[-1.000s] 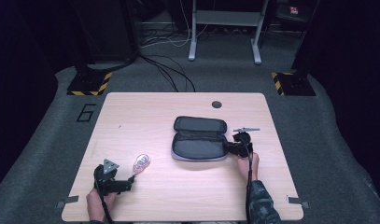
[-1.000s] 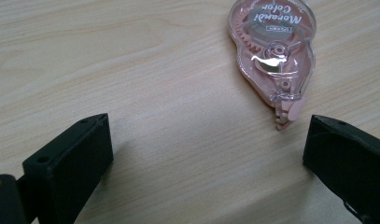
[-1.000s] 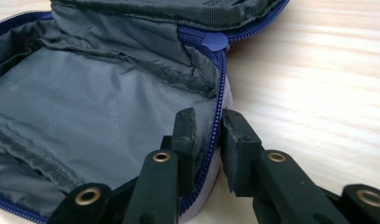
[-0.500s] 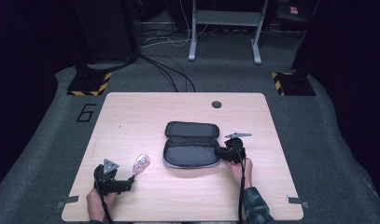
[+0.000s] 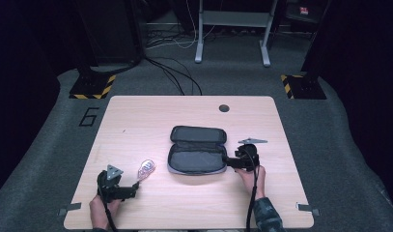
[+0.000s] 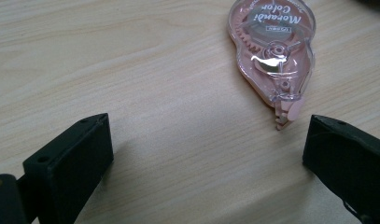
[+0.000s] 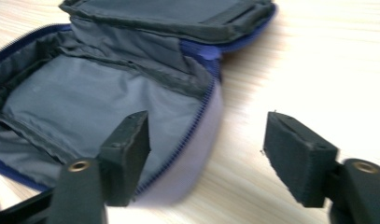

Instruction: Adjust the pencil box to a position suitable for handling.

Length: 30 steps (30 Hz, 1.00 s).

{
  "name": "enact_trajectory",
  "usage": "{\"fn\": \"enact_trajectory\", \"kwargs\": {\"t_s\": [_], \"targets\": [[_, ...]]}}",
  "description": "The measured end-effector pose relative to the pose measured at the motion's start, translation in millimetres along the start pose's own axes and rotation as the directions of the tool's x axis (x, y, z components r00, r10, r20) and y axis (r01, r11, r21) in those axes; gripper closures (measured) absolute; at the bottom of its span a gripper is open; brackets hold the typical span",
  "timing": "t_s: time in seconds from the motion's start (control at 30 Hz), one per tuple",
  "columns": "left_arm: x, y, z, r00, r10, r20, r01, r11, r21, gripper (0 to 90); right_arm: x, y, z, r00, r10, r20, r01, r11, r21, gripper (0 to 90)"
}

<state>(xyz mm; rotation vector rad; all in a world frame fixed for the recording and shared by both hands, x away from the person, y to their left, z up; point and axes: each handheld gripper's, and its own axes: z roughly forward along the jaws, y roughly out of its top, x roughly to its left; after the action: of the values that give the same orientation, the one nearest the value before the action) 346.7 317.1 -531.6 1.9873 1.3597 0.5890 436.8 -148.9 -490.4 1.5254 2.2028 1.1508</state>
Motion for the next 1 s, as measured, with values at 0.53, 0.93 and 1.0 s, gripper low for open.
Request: {"fn": "enact_trajectory", "kwargs": {"t_s": [0.53, 0.93, 1.0], "targets": [[-0.1, 0.0, -0.1, 1.0000, 0.001, 0.000, -0.001, 1.0000, 0.000, 1.6, -41.9, -39.5, -34.2, 0.9808, -0.061, 0.185, 0.059, 0.998, 0.012, 10.1], [0.9, 0.3, -0.2, 0.9999, 0.012, 0.000, -0.012, 0.9999, 0.003, 1.6, -56.2, -57.1, -29.3, 0.9637, -0.073, 0.257, 0.071, 0.997, 0.016, 5.1], [0.9, 0.3, -0.1, 0.9999, 0.012, 0.000, -0.012, 0.9999, 0.002, 1.6, -56.5, -57.5, -28.2, 0.9634, -0.076, 0.257, 0.073, 0.997, 0.023, 4.0]]}}
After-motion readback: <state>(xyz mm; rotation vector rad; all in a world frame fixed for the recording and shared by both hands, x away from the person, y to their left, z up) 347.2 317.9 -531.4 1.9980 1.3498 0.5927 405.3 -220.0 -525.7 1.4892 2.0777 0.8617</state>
